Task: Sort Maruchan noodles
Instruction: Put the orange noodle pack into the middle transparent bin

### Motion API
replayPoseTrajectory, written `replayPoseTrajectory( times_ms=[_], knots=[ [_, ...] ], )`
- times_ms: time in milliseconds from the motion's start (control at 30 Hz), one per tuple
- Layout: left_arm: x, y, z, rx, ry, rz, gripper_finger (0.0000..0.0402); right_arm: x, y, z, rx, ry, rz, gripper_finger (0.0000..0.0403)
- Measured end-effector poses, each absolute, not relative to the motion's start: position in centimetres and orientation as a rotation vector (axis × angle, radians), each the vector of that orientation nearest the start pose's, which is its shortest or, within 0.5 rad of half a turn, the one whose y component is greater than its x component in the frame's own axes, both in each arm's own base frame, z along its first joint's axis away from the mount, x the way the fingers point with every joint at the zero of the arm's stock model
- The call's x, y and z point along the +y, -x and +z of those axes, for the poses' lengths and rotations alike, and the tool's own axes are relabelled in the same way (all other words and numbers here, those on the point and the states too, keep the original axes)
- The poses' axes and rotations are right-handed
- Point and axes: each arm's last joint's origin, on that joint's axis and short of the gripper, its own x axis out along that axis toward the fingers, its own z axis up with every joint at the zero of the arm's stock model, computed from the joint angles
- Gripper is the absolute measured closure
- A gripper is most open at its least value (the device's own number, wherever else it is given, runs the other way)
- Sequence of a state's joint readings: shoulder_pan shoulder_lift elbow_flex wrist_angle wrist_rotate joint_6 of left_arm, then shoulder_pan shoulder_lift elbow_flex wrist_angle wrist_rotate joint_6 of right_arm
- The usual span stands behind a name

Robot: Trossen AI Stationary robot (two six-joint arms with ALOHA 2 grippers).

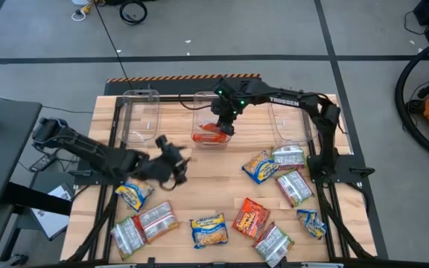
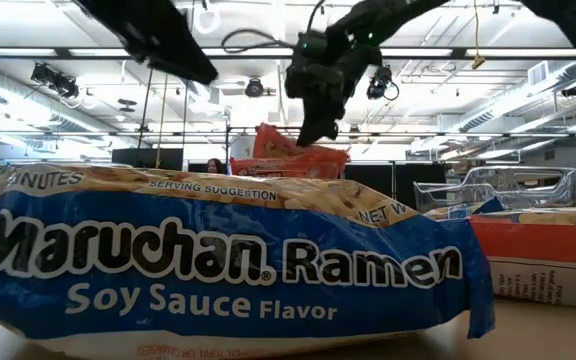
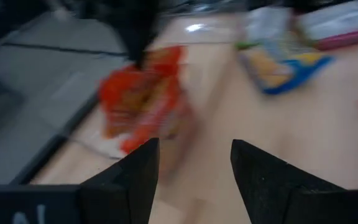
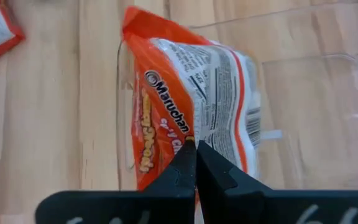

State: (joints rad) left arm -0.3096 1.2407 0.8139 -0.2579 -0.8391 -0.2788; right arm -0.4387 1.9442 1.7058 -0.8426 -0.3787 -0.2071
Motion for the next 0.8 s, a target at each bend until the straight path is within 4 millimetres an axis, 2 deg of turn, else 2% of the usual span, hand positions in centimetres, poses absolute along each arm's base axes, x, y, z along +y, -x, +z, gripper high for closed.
replayPoseTrajectory(
  times_ms=[200,367,533,800],
  knots=[
    [1.3,-25.0,24.8,0.626,-0.173,0.75,0.0198,-17.4,-38.6,24.7,0.995,-0.244,0.088,0.0396],
    [5.8,-24.9,24.7,0.711,-0.194,0.612,0.0198,-17.6,-38.6,25.0,0.951,-0.234,0.129,0.0396],
    [7.9,-25.7,24.5,0.676,-0.23,0.394,0.0198,-18.4,-38.5,25.4,0.909,-0.235,0.111,0.0396],
    [9.5,-28.0,21.8,0.697,-0.346,0.325,0.0198,-18.9,-38.4,25.2,0.894,-0.263,0.135,0.0396]
  ],
)
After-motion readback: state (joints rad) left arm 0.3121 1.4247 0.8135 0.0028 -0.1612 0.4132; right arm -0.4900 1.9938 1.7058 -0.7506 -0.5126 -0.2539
